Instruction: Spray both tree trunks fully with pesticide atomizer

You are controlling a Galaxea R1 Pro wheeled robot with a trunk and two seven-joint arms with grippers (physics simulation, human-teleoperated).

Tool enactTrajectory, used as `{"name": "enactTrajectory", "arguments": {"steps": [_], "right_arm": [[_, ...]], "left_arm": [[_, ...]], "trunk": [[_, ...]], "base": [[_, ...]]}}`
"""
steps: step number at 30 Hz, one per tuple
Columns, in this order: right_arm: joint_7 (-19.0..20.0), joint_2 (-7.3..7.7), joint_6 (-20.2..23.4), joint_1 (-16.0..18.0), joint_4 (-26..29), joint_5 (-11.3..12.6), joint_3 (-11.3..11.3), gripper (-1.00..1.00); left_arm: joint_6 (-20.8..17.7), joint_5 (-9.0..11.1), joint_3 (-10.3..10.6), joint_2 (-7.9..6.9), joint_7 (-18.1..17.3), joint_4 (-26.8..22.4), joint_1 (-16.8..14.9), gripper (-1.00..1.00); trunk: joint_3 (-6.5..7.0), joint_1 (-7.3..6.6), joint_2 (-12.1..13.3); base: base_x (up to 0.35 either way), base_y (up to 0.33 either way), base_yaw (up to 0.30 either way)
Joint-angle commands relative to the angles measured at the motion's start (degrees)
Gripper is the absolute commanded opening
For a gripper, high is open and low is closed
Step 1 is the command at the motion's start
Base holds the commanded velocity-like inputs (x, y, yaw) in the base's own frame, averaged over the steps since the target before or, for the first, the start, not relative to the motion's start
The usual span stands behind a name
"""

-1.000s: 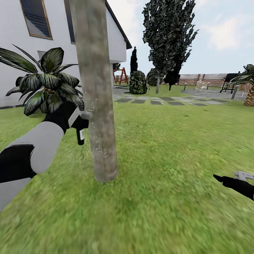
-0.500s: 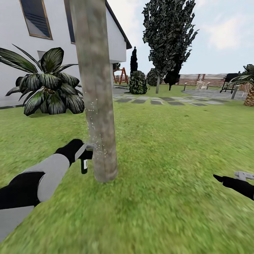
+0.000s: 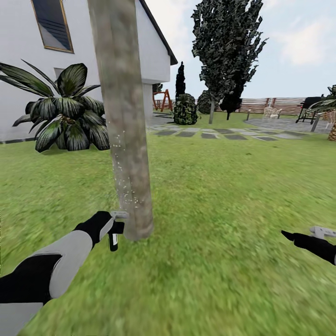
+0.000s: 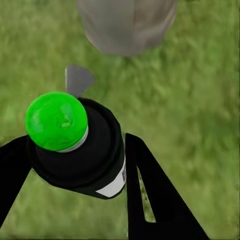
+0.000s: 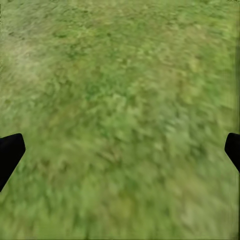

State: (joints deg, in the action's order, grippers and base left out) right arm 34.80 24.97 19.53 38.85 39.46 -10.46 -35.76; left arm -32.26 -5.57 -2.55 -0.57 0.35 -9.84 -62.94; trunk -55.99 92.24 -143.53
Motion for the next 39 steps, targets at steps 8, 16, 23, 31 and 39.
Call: {"name": "enactTrajectory", "arguments": {"steps": [8, 16, 23, 31, 39], "right_arm": [[-0.08, -0.18, -0.01, 0.00, 0.00, 0.00, 0.07, 1.00], [-0.15, -0.18, -0.01, 0.00, 0.00, 0.00, 0.08, 1.00], [-0.17, -0.18, -0.01, 0.00, 0.00, 0.00, 0.08, 1.00], [-0.14, -0.18, -0.01, 0.00, 0.00, 0.00, 0.08, 1.00], [-0.17, -0.26, -0.01, 0.00, 0.00, 0.00, 0.08, 1.00]], "left_arm": [[0.09, 4.91, 0.18, 0.03, 0.02, -0.01, 0.01, -1.00], [0.09, 4.95, 0.18, 0.04, 0.00, -0.01, 0.01, -1.00], [0.09, 4.95, 0.18, 0.08, 0.00, -0.01, 0.01, -1.00], [0.09, 4.95, 0.18, 0.12, 0.00, -0.01, 0.01, -1.00], [0.09, 4.95, 0.18, 0.13, 0.00, -0.01, 0.01, -1.00]], "trunk": [[0.00, 0.00, 0.00], [0.00, 0.00, 0.00], [0.00, 0.00, 0.00], [0.00, 0.00, 0.00], [0.00, 0.00, 0.00]], "base": [[0.000, -0.309, 0.236], [0.000, -0.324, 0.253], [0.044, -0.325, 0.242], [0.147, -0.318, 0.080], [0.159, -0.313, 0.247]]}}
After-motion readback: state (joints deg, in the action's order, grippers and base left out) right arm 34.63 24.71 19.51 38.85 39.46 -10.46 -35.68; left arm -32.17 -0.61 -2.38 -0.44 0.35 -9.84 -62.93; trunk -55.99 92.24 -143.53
